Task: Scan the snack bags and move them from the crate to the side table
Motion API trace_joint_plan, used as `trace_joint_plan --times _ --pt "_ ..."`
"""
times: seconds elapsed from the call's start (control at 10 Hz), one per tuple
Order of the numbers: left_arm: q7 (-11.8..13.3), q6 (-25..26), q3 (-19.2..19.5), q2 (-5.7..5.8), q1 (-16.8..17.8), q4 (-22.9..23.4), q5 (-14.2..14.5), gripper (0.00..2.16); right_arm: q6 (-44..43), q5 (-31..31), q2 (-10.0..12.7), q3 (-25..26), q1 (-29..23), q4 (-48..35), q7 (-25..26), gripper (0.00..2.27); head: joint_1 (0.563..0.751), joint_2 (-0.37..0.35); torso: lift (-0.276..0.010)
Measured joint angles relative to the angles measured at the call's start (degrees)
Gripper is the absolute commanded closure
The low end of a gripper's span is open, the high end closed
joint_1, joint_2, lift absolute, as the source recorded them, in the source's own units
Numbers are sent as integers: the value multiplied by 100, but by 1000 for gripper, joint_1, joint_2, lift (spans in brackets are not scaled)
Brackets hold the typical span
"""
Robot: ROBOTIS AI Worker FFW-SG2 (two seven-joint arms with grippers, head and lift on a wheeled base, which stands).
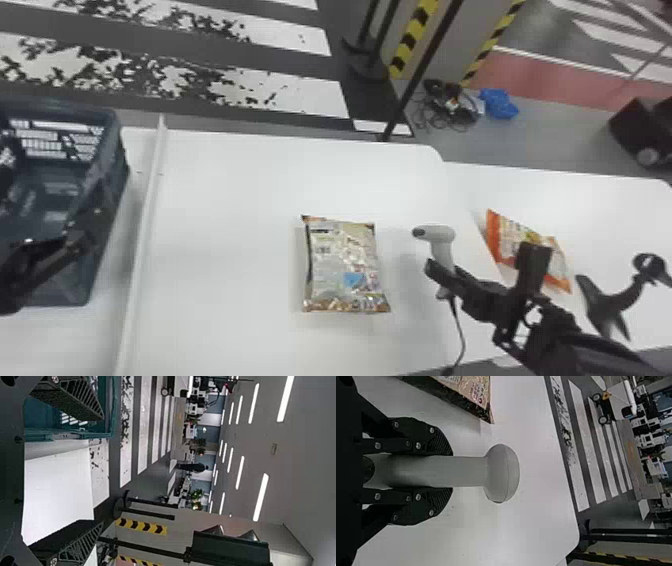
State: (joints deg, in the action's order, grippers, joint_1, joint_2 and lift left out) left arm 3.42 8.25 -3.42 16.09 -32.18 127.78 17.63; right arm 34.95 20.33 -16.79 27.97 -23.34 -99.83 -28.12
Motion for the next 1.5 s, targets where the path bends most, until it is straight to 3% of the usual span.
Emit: trace_joint_plan --times 0.2,0.4,0.6,0.7,0.8,0.9,1.2,1.3,1.5 --pt "0 18 -3 7 -1 -7 -13 66 -346 -31 -127 -7 89 481 -223 2233 695 -350 -87" --pt "0 32 -2 7 1 -8 -14 66 -598 -72 -221 -37 141 837 -477 1976 695 -350 -87" --pt "1 36 -27 0 1 -7 -19 66 -835 -88 -295 -53 162 1098 -695 1966 695 -350 -87" --pt "0 43 -56 0 1 -2 -24 66 -896 -89 -318 -58 163 1195 -764 1760 695 -350 -87" --pt "0 48 -84 0 1 9 -39 66 -942 -86 -335 -63 163 1260 -799 714 695 -350 -87" --pt "0 60 -104 3 1 28 -53 66 -1043 -72 -341 -59 148 1279 -801 -2 695 -350 -87" --pt "-8 129 -144 8 -15 115 -97 66 -1153 190 -337 155 -142 779 -796 49 695 -350 -87" --pt "-9 137 -157 8 -16 128 -123 66 -713 361 -302 279 -295 296 -824 49 695 -350 -87" --pt "-18 145 -162 11 -33 139 -146 66 1167 584 -301 442 -349 -685 -1426 66 695 -350 -87"
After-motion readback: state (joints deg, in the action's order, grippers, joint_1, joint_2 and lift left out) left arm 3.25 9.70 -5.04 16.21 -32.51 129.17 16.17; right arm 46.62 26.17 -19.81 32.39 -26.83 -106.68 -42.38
